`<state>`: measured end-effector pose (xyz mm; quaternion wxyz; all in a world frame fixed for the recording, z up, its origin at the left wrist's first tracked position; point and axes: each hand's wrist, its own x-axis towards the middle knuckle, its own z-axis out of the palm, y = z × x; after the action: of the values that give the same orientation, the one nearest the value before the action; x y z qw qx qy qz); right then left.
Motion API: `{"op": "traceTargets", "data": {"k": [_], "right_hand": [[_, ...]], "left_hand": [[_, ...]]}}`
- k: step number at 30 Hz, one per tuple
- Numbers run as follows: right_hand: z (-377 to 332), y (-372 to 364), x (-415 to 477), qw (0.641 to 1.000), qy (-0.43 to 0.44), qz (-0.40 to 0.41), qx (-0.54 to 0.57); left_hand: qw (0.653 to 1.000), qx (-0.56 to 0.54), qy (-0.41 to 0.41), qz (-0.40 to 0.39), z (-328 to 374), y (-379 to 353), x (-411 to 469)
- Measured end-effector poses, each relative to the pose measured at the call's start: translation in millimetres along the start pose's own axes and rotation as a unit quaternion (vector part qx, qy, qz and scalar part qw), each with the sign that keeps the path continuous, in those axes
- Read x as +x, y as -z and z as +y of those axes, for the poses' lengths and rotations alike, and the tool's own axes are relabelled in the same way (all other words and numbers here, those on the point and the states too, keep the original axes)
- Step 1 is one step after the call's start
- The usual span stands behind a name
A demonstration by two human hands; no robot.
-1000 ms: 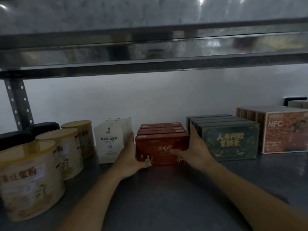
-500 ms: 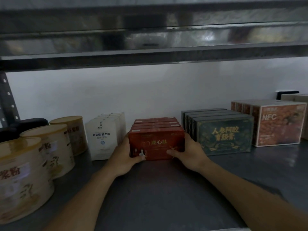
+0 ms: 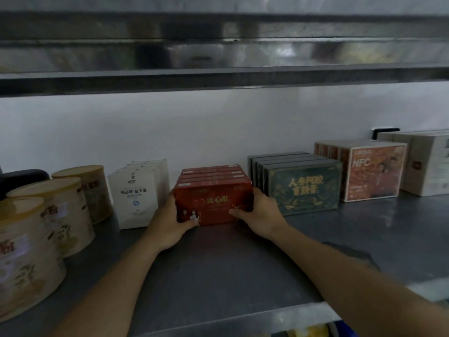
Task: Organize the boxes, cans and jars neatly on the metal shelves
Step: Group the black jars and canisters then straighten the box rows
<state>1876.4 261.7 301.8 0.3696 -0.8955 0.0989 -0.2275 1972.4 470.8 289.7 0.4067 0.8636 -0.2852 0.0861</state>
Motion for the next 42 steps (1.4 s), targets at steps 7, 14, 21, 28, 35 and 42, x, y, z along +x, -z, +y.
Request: {"op": "traceTargets", "data": {"k": [7, 14, 21, 28, 35, 42], "right_hand": [[2, 20, -42, 0.995, 0.002, -0.011, -0.096], [22, 64, -77, 0.977, 0.092, -0.045, -0.187], [83, 128, -87, 0.980, 0.131, -0.008, -0.149], [125, 165, -42, 0.996, 0.014, -0.004, 0.084], [140, 163, 7, 0.974, -0.035, -0.001, 0.226], [146, 154, 33, 0.960, -0.031, 0.015, 0.278]], "left_hand": [[1.000, -0.003, 0.012, 0.019, 20, 4, -29], [0.993, 0.063, 0.060, 0.081, 52, -4, -70], [0.989, 0.040, 0.087, 0.109, 125, -74, -82], [0.993, -0.018, 0.091, 0.071, 173, -131, -45], [0.991, -0.079, 0.094, 0.051, 174, -157, -4], [0.991, -0.078, 0.067, 0.087, 155, -165, 20]]}}
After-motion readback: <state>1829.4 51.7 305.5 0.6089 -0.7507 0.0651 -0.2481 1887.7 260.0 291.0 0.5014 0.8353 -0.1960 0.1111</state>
